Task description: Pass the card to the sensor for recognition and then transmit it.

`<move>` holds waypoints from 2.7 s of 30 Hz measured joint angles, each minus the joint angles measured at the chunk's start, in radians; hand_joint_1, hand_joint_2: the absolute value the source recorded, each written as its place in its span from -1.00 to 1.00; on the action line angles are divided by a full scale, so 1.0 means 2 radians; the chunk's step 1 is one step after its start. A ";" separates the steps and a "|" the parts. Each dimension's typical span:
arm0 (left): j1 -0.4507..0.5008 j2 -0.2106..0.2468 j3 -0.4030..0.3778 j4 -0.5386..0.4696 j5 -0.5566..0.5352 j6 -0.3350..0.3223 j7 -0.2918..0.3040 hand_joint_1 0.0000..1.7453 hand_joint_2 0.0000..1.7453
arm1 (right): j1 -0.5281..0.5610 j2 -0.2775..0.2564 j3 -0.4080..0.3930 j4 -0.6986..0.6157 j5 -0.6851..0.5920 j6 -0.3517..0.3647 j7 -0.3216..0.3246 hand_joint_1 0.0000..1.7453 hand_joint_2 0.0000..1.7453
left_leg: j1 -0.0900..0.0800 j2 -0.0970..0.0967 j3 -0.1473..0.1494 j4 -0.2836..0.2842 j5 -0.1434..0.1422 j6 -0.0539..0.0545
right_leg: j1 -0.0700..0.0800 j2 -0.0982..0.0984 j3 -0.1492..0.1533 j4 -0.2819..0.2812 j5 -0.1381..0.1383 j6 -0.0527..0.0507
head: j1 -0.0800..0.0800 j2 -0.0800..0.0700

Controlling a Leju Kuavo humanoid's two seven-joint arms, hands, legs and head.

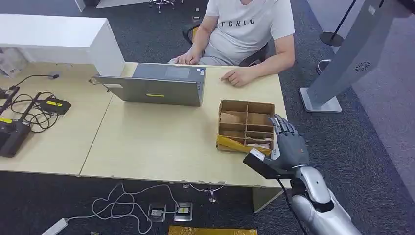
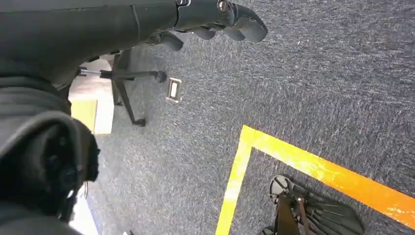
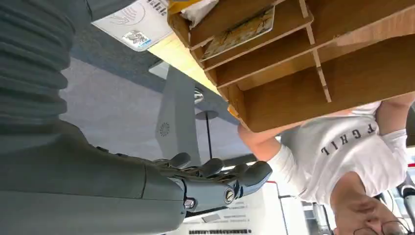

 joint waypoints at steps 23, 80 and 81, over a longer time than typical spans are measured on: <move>0.000 0.000 -0.005 0.000 0.005 -0.004 -0.001 -1.00 -1.00 | -0.024 0.031 0.024 0.031 0.027 0.021 -0.021 -1.00 1.00 | 0.000 0.000 0.000 0.000 0.000 0.000 | 0.000 0.000 0.000 0.000 0.000 0.000 | 0.000 0.000; 0.000 0.012 -0.026 0.000 0.000 -0.027 -0.006 -1.00 -1.00 | -0.046 -0.062 -0.037 -0.102 -0.064 0.258 0.079 -1.00 1.00 | 0.000 0.000 0.000 0.000 0.000 -0.001 | 0.000 0.000 0.000 0.000 0.000 0.000 | 0.000 0.000; 0.000 0.012 -0.027 0.000 0.000 -0.027 -0.006 -1.00 -1.00 | -0.046 -0.063 -0.038 -0.102 -0.065 0.258 0.080 -1.00 1.00 | 0.000 0.000 0.001 0.000 0.000 -0.001 | 0.000 0.000 0.000 0.000 0.000 0.000 | 0.000 0.000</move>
